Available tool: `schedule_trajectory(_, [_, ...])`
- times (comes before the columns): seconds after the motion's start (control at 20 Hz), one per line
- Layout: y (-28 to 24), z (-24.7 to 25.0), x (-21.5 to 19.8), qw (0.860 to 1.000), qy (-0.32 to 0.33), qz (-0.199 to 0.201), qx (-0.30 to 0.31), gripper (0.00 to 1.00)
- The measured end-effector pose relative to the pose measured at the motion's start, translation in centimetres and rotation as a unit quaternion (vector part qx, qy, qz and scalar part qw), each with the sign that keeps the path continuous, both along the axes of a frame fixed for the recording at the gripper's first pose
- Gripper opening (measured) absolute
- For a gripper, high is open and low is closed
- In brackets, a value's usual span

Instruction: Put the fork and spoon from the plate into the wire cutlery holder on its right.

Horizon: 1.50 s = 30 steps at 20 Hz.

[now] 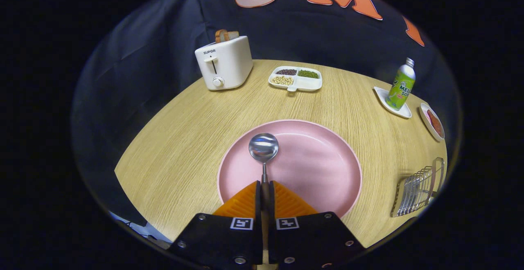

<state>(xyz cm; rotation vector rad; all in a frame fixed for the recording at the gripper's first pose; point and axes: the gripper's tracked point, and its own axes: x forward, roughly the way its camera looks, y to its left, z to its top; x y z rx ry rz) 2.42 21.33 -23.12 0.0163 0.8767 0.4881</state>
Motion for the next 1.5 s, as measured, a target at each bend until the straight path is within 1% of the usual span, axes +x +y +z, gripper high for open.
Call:
schedule_trajectory(0.3, [-4.3,2.2,0.1,1.000,-0.009,-0.007,-0.008,0.06])
schedule_trajectory(0.45, [-6.8,3.0,-0.4,1.000,-0.001,-0.004,-0.015,0.06])
schedule_trajectory(0.65, [-11.0,4.5,-0.6,0.999,0.003,-0.006,-0.035,0.06])
schedule_trajectory(0.75, [-13.2,5.3,-0.5,0.999,0.007,-0.014,-0.041,0.06])
schedule_trajectory(1.0, [-18.8,6.9,0.2,0.998,0.014,-0.057,-0.032,0.06])
schedule_trajectory(1.1, [-21.3,6.9,0.6,0.996,0.022,-0.073,-0.042,0.06])
schedule_trajectory(1.3, [-26.2,6.3,1.2,0.991,0.041,-0.097,-0.081,0.06])
schedule_trajectory(1.4, [-27.8,5.9,1.0,0.989,0.057,-0.100,-0.089,0.06])
schedule_trajectory(1.5, [-28.7,5.4,0.6,0.988,0.076,-0.092,-0.097,0.06])
